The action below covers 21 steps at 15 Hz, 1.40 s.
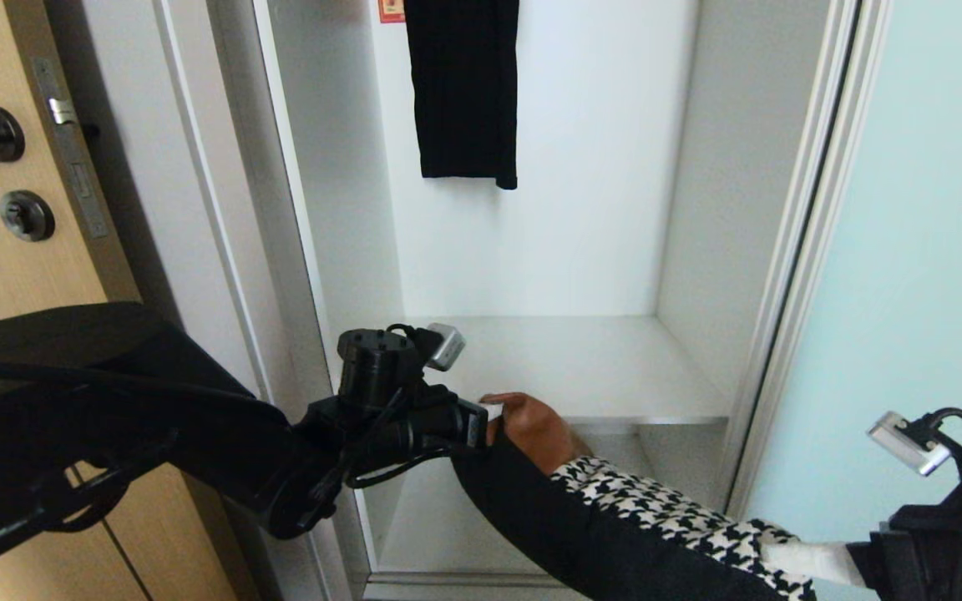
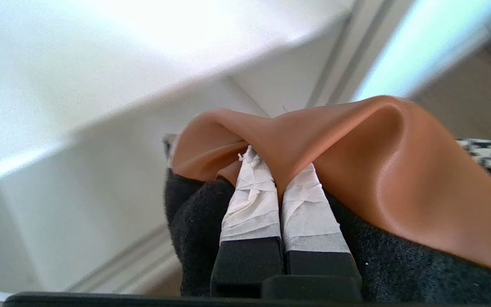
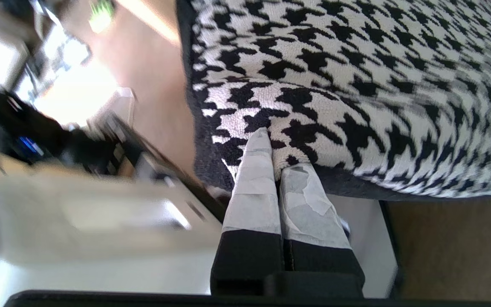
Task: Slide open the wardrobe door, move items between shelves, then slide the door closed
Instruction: Place the pillow on the higher shelf
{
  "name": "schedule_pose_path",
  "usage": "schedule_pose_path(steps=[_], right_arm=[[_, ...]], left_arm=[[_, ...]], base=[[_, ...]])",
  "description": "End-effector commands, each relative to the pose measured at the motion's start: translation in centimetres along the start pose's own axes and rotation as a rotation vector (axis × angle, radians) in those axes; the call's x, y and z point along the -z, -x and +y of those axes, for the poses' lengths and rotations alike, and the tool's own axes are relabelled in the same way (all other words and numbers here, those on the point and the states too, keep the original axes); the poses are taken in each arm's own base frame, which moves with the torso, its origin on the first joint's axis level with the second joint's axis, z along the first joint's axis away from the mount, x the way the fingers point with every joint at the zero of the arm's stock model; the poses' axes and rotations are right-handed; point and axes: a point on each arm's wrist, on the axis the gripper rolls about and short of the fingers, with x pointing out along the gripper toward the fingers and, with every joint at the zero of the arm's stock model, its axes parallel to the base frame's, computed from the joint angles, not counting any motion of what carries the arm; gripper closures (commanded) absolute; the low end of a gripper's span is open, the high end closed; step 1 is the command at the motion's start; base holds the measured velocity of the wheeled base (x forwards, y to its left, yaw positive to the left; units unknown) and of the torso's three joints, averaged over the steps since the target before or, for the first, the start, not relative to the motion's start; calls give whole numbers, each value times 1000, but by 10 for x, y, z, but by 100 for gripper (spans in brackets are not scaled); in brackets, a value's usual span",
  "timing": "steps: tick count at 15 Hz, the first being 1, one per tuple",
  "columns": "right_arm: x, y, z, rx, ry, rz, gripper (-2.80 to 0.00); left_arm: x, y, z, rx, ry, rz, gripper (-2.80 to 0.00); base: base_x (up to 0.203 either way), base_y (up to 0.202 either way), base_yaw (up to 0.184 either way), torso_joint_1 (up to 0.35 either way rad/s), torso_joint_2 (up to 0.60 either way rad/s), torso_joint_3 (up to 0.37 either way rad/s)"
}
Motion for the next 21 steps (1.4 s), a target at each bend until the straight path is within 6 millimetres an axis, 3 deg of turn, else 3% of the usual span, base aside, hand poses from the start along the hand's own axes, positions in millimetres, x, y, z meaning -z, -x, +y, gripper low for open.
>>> schedule_pose_path(steps=[1, 4, 7, 13, 19, 21], right_arm=[[-20, 12, 17, -25, 22, -87, 0], [-46, 21, 32, -25, 16, -117, 0], [-75, 18, 35, -1, 21, -135, 0], [-141, 20, 52, 3, 80, -211, 0], [-209, 0, 48, -28, 116, -288, 0], [-226, -22, 30, -26, 96, -277, 0]], left_arm=[[-11, 5, -2, -23, -8, -40, 0], [-24, 10, -5, -35, -8, -61, 0], [-39, 12, -5, -64, 3, -110, 0], [-97, 29, 2, -125, 35, -240, 0], [-151, 35, 36, -247, 85, -382, 0], [-150, 22, 56, -278, 99, -388, 0]], base=[[0, 0, 0, 0, 0, 0], [0, 0, 0, 0, 0, 0], [0, 0, 0, 0, 0, 0], [0, 0, 0, 0, 0, 0], [0, 0, 0, 0, 0, 0], [0, 0, 0, 0, 0, 0]])
